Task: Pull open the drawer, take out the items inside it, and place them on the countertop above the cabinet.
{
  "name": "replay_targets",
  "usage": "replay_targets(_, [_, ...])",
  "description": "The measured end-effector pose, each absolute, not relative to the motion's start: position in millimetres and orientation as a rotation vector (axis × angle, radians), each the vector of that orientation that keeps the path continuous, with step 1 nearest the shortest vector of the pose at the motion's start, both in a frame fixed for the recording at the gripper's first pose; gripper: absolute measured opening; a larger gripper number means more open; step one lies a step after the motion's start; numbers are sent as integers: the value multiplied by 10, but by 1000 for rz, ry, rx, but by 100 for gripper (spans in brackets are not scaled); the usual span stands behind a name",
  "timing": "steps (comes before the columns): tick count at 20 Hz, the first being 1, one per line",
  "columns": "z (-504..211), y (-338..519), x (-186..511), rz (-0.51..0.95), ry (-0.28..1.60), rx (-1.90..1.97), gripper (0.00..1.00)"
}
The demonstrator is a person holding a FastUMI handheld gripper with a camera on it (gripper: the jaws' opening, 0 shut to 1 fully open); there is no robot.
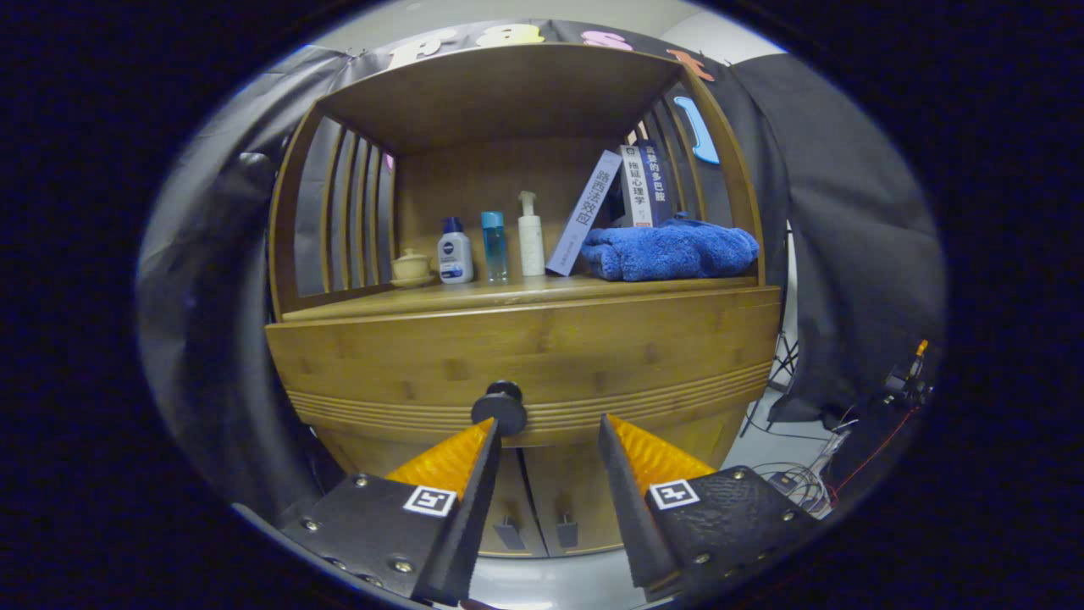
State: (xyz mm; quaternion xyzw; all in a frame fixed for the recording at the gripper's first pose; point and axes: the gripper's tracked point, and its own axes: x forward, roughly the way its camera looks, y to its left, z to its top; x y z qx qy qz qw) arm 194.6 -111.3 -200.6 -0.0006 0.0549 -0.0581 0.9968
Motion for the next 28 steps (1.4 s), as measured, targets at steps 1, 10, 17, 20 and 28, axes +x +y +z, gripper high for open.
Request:
replay_targets(1, [-2028,-1036,2013,-84,125,25,68])
replay_targets(10, [-2077,-804,2324,-54,135,-41,33])
replay_targets(17, [-2126,-761,1530,-53,139,-34,24])
replay_targets(20, [-2201,-750,1057,-74,135,-45,24])
replay_targets(28, [-2313,-722,585,-61,162,-61,24])
